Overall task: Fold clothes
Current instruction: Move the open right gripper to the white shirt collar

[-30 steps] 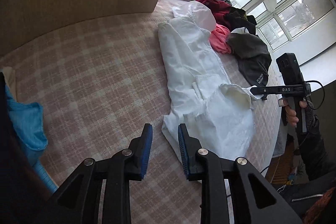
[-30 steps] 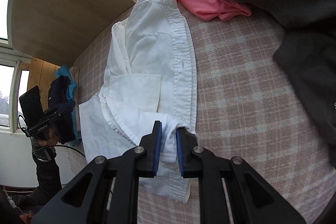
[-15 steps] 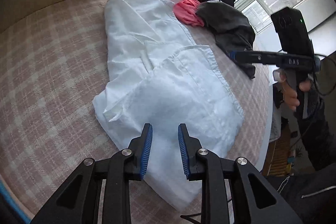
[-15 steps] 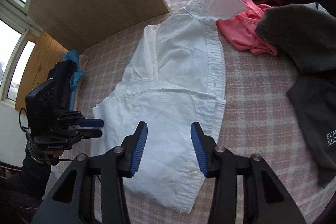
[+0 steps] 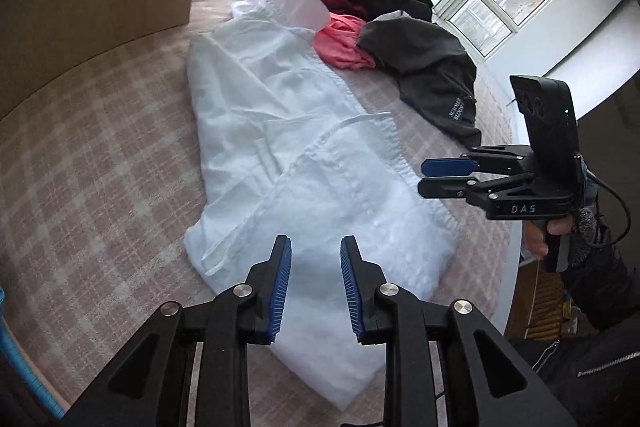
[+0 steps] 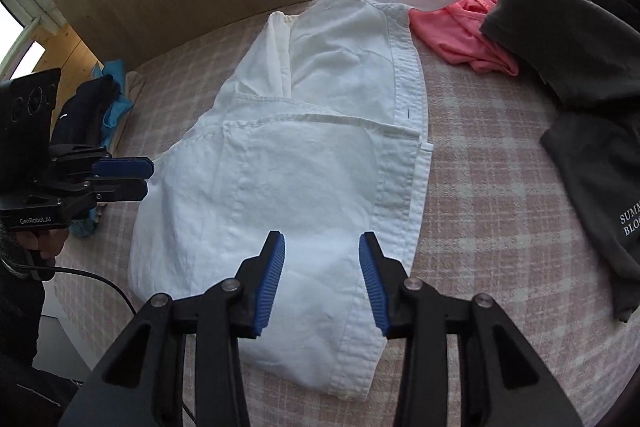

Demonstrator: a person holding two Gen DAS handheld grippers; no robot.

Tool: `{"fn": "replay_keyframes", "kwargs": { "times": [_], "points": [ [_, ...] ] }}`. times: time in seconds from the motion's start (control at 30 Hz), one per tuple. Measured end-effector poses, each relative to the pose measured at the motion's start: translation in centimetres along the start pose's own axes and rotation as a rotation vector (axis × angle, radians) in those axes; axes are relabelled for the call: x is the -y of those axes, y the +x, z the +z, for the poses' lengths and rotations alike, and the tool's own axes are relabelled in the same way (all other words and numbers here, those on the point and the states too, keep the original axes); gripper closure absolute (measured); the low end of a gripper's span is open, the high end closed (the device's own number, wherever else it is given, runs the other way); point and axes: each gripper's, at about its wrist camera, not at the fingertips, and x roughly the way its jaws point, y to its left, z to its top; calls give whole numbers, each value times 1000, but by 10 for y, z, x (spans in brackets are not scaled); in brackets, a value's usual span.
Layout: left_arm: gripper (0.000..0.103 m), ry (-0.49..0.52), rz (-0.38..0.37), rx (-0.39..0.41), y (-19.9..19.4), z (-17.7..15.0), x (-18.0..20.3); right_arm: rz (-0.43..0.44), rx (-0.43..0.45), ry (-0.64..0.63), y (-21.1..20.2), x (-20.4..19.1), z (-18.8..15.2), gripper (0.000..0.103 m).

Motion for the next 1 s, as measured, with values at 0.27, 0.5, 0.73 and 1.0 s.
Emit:
{"fn": "replay_keyframes", "kwargs": {
  "times": [0.27,0.5,0.73,1.0],
  "points": [
    [82,26,22,0,0,2,15,-11,-131,0,-4,14,0,65],
    [74,30,121,117,-49,14,30,-145,112,-161,-95,43,139,51],
    [71,-33,151,173,-32,74,47,-51,107,-113,-37,94,274,48],
    [71,-10,64,116,26,147,37,-2,-41,-116,69,109,317,48]
  ]
}}
